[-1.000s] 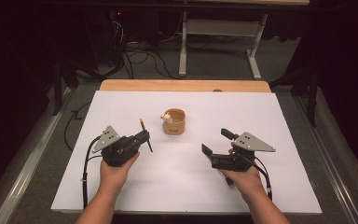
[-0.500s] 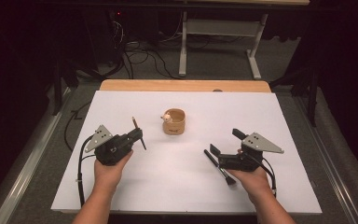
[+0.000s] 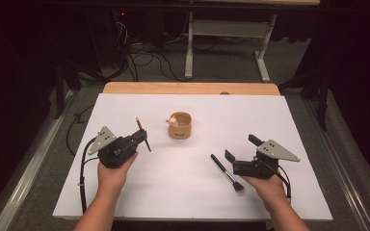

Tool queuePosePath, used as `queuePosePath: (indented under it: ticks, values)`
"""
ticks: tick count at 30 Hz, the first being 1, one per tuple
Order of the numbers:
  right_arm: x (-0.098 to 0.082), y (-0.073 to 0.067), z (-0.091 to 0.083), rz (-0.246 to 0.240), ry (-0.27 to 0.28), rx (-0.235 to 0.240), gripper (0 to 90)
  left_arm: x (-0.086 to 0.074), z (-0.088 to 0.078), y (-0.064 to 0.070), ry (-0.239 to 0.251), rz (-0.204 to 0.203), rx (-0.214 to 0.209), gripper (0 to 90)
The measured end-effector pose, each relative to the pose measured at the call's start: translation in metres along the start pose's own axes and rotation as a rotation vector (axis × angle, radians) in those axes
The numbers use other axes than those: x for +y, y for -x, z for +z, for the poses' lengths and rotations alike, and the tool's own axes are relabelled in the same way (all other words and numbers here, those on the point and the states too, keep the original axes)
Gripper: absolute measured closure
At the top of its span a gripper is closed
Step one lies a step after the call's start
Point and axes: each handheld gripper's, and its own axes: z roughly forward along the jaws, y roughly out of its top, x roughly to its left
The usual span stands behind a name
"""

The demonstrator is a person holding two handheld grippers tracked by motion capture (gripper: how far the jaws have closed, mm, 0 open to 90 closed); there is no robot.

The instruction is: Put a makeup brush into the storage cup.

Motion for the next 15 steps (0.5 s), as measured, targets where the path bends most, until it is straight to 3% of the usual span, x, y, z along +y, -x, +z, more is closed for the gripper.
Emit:
queuePosePath:
  ticks: [15]
  values:
    - [-0.002,-0.001,-0.001,-0.013,0.010,0.003,1.2,0.024,0.019,0.014,0.008,0.033,-0.003,82.8]
